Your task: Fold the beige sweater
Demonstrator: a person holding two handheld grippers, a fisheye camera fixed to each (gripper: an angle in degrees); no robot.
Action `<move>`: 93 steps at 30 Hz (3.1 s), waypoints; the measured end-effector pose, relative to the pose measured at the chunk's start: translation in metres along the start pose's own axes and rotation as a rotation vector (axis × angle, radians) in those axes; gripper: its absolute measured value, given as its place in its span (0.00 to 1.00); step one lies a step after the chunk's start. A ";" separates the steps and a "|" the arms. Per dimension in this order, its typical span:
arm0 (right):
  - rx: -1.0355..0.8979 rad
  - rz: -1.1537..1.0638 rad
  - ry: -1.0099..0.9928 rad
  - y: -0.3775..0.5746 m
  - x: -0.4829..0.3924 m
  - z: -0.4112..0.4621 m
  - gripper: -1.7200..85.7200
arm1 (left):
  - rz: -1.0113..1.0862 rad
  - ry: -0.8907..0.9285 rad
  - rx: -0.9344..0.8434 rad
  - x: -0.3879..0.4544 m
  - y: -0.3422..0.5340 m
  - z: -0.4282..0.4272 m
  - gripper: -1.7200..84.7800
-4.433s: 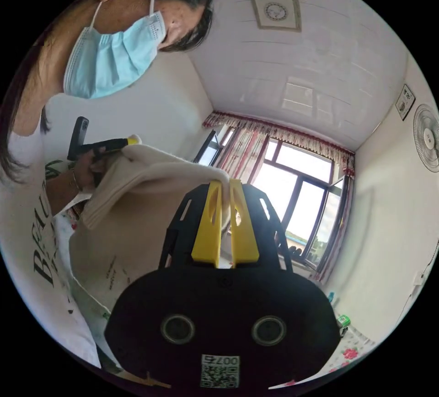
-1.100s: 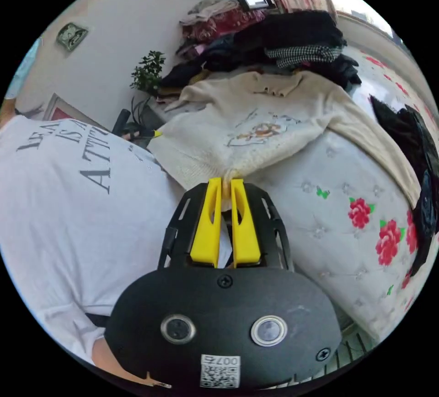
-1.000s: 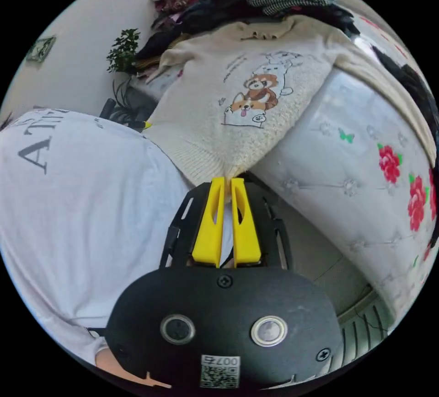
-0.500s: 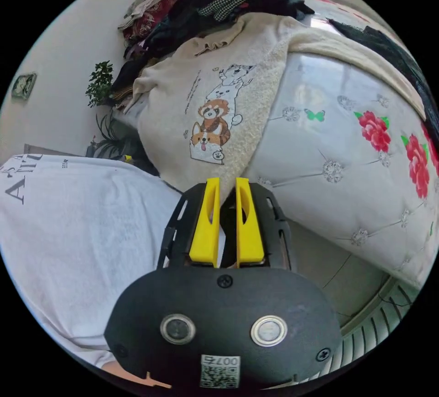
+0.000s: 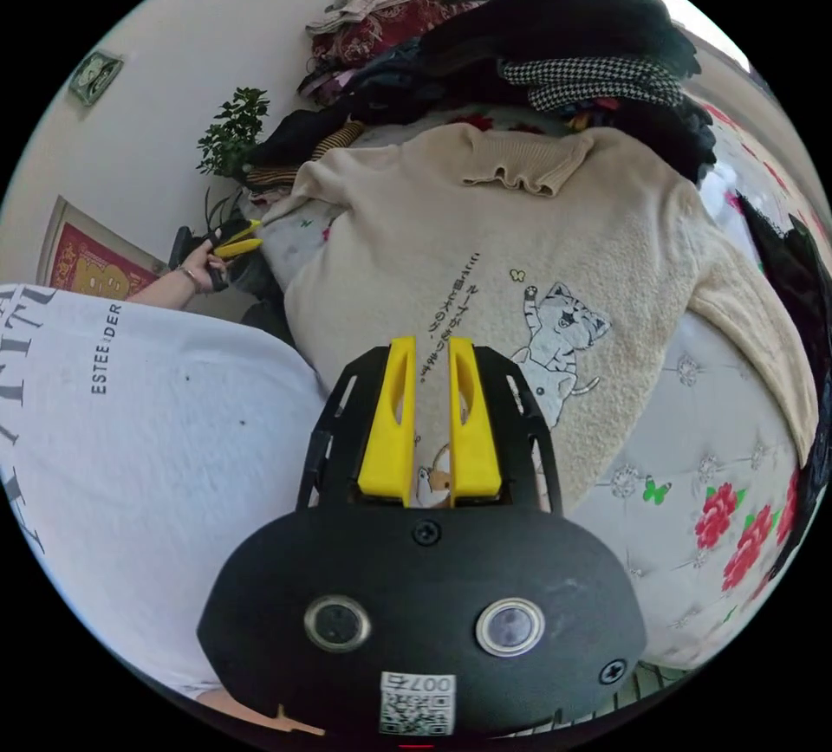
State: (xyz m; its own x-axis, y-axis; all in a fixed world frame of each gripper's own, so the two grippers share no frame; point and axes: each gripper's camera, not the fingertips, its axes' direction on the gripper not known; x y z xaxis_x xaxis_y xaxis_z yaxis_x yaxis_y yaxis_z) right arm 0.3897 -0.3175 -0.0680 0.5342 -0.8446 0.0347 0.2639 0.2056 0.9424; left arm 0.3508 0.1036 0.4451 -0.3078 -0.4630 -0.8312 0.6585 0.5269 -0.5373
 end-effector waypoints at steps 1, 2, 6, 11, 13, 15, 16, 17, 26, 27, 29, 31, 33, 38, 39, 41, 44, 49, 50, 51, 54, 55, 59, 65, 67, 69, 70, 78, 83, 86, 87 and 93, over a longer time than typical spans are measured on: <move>-0.009 -0.008 0.001 -0.011 0.000 0.007 0.09 | -0.027 0.010 0.013 -0.004 -0.018 0.003 0.17; -0.014 -0.010 0.002 -0.016 0.001 0.010 0.09 | -0.041 0.015 0.020 -0.006 -0.027 0.004 0.17; -0.001 -0.014 0.052 -0.058 0.019 0.022 0.09 | -0.161 0.050 0.083 -0.028 -0.082 0.011 0.19; 0.076 0.135 0.118 -0.116 0.086 0.022 0.09 | -0.278 0.074 0.129 -0.053 -0.124 0.018 0.17; 0.130 0.259 0.074 -0.142 0.135 0.024 0.09 | -0.364 0.151 0.157 -0.064 -0.133 0.023 0.13; 0.158 0.347 0.061 -0.160 0.169 0.031 0.09 | -0.423 0.184 0.171 -0.070 -0.136 0.027 0.09; 0.170 0.400 0.058 -0.172 0.191 0.038 0.09 | -0.433 0.169 0.187 -0.069 -0.137 0.025 0.07; 0.175 0.422 0.058 -0.177 0.201 0.041 0.09 | -0.414 0.174 0.208 -0.066 -0.137 0.022 0.07; 0.021 0.584 -0.017 -0.218 0.298 0.121 0.05 | 0.052 0.290 0.394 0.020 -0.141 -0.061 0.07; 0.058 0.537 -0.003 -0.218 0.293 0.110 0.05 | 0.087 0.255 0.404 0.030 -0.142 -0.068 0.07; 0.168 0.471 0.036 -0.209 0.279 0.082 0.04 | 0.126 0.205 0.413 0.043 -0.142 -0.072 0.07; 0.196 0.476 0.042 -0.194 0.277 0.073 0.05 | 0.167 0.180 0.405 0.062 -0.140 -0.063 0.07; 0.125 0.513 -0.002 -0.187 0.288 0.089 0.05 | 0.200 0.201 0.413 0.084 -0.133 -0.050 0.07; 0.137 0.595 0.006 -0.164 0.294 0.089 0.06 | 0.456 0.292 0.412 0.198 -0.096 -0.010 0.07; 0.183 0.597 0.004 -0.157 0.291 0.079 0.06 | 0.568 0.313 0.408 0.239 -0.081 -0.002 0.07; 0.215 0.577 -0.034 -0.148 0.288 0.066 0.07 | 0.750 0.376 0.371 0.306 -0.049 0.012 0.07; 0.264 0.544 -0.064 -0.133 0.285 0.043 0.07 | 1.078 0.508 0.219 0.415 0.035 0.055 0.11; 0.288 0.562 -0.069 -0.092 0.299 0.021 0.07 | 1.287 0.602 -0.307 0.492 0.210 0.178 0.20; 0.294 0.575 -0.078 -0.086 0.303 0.019 0.07 | 1.295 0.557 -0.320 0.489 0.223 0.185 0.20; 0.317 0.600 -0.096 -0.071 0.310 0.012 0.07 | 1.289 0.454 -0.333 0.478 0.242 0.196 0.19; 0.360 0.647 -0.109 -0.037 0.323 0.000 0.08 | 1.236 0.235 -0.367 0.437 0.255 0.212 0.18; 0.364 0.657 -0.122 -0.028 0.327 -0.001 0.08 | 1.199 0.152 -0.383 0.420 0.249 0.216 0.18; 0.362 0.645 -0.183 -0.033 0.332 0.007 0.09 | 1.074 -0.029 -0.405 0.381 0.219 0.225 0.19; 0.103 0.561 -0.181 -0.096 0.318 0.061 0.03 | 0.945 -0.074 -0.393 0.365 0.187 0.237 0.19; 0.216 0.449 -0.186 -0.113 0.287 0.023 0.02 | 0.991 -0.062 -0.374 0.373 0.195 0.233 0.20; 0.364 0.374 -0.271 -0.129 0.259 -0.024 0.02 | 1.056 -0.089 -0.318 0.379 0.207 0.227 0.20; 0.428 0.297 -0.319 -0.149 0.233 -0.055 0.02 | 1.079 -0.120 -0.280 0.382 0.212 0.225 0.22; 0.520 -0.320 -0.555 -0.286 -0.025 -0.139 0.02 | 1.173 -0.003 -0.020 0.442 0.172 0.198 0.27; 0.413 -0.566 -0.686 -0.321 -0.168 -0.105 0.03 | 1.021 -0.016 0.374 0.431 0.086 0.106 0.06; 0.435 -0.568 -0.608 -0.312 -0.194 -0.085 0.05 | 0.753 -0.029 0.437 0.357 -0.006 0.060 0.03; 0.441 -0.551 -0.561 -0.303 -0.188 -0.073 0.06 | 0.629 -0.007 0.392 0.314 -0.045 0.046 0.02; 0.126 -0.167 -0.251 -0.227 -0.080 0.063 0.09 | -0.065 0.073 0.288 0.049 -0.151 0.014 0.02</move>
State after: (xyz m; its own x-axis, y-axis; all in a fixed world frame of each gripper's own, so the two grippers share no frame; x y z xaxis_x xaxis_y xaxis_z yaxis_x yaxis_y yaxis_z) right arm 0.2367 -0.3276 -0.2635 0.2736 -0.9601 -0.0573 0.2215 0.0049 0.9752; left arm 0.2456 -0.0083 0.4880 -0.3977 -0.4311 -0.8099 0.8001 0.2690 -0.5361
